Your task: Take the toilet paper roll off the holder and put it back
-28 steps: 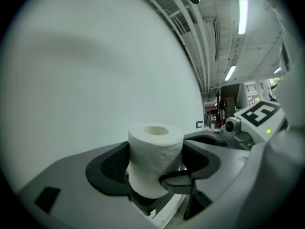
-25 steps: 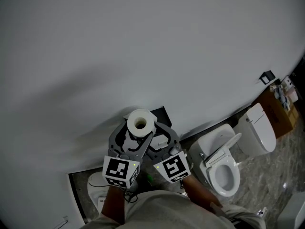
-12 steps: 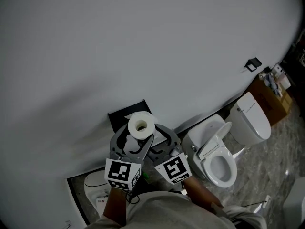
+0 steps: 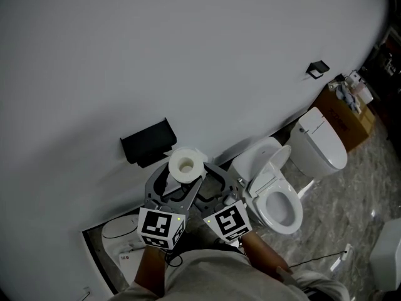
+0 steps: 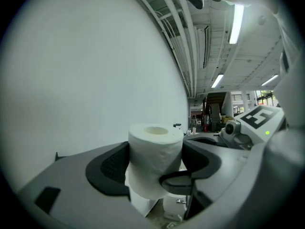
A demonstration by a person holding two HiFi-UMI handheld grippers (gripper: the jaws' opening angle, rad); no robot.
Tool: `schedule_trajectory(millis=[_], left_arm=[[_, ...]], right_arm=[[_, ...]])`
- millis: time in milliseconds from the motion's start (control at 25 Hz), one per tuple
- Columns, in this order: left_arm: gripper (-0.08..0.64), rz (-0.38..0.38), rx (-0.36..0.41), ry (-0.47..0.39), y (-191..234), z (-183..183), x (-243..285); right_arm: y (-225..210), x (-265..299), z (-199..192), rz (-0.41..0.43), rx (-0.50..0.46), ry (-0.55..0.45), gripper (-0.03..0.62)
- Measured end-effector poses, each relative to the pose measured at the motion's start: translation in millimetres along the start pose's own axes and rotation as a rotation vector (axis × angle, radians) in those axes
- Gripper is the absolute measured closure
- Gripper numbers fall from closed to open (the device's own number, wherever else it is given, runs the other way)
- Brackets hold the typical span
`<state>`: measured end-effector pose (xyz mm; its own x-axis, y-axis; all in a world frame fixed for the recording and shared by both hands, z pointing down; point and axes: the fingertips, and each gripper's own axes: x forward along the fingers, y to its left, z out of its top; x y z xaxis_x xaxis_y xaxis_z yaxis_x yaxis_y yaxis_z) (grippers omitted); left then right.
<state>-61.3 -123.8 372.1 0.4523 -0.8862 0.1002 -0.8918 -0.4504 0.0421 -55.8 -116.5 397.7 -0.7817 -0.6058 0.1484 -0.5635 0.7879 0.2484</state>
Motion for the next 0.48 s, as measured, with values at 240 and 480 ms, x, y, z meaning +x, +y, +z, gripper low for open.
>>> schedule_trajectory(millis=[240, 480], left_arm=[[0.209, -0.038, -0.009, 0.013, -42.7, -7.7, 10.0], [0.209, -0.065, -0.010, 0.013, -78.6, -12.1, 16.5]], right_arm=[[-12.7, -39.5, -16.4, -0.031, 0.010, 0.039, 0.288], [-22.6, -72.4, -29.0, -0.057, 0.023, 0.029, 0.288]])
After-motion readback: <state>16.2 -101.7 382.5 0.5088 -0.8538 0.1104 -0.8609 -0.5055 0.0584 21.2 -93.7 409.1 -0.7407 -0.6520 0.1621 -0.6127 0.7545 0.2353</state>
